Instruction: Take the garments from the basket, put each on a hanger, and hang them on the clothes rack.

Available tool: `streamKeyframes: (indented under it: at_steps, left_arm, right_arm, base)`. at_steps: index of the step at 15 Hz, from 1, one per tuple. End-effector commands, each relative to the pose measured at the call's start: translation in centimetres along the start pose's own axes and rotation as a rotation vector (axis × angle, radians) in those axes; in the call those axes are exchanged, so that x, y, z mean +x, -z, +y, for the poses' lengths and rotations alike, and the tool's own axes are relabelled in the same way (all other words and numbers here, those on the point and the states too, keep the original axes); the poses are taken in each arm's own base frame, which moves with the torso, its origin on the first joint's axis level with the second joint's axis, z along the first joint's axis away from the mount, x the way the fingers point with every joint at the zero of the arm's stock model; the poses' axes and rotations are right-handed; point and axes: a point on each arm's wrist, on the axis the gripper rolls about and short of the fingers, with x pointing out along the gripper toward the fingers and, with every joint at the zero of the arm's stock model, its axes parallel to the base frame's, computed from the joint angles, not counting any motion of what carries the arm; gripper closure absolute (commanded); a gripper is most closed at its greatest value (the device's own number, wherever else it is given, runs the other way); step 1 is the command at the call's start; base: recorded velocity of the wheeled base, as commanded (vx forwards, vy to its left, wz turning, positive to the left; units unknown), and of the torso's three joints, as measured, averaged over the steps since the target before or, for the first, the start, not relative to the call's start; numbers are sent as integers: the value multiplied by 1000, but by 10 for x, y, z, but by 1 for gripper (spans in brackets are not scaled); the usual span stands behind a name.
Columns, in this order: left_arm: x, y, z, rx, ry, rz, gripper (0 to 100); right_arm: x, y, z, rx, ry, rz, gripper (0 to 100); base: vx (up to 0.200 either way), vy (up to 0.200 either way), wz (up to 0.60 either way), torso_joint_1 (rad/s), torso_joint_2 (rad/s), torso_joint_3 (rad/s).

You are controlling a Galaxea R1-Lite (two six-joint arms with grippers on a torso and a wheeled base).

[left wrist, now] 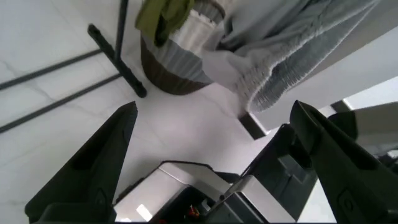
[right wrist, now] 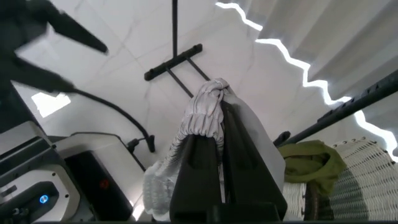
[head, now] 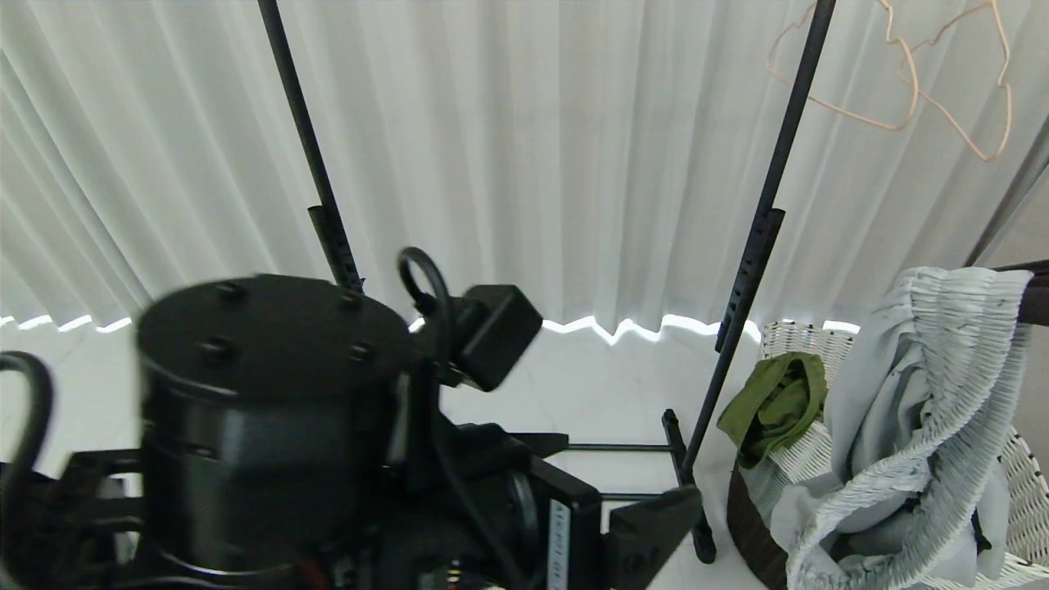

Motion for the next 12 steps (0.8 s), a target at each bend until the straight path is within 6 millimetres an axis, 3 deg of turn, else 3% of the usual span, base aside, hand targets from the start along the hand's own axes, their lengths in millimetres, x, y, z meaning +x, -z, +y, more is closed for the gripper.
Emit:
streamKeyframes:
  at_steps: [1, 7, 12]
  left_arm:
    - [57, 24, -19, 28, 10, 102, 0]
    - [128, 46, -29, 30, -81, 66, 0]
    - [156, 59, -18, 26, -168, 35, 0]
  right_arm:
    - [3, 2, 2, -5, -13, -4, 100]
    - [4, -7, 8, -8, -59, -76, 100]
    - [0, -8, 10, 4, -60, -87, 100]
  base:
    - [0, 0, 0, 0, 0, 0]
    - [0, 0, 0, 0, 0, 0]
    - [0, 0, 0, 0, 0, 0]
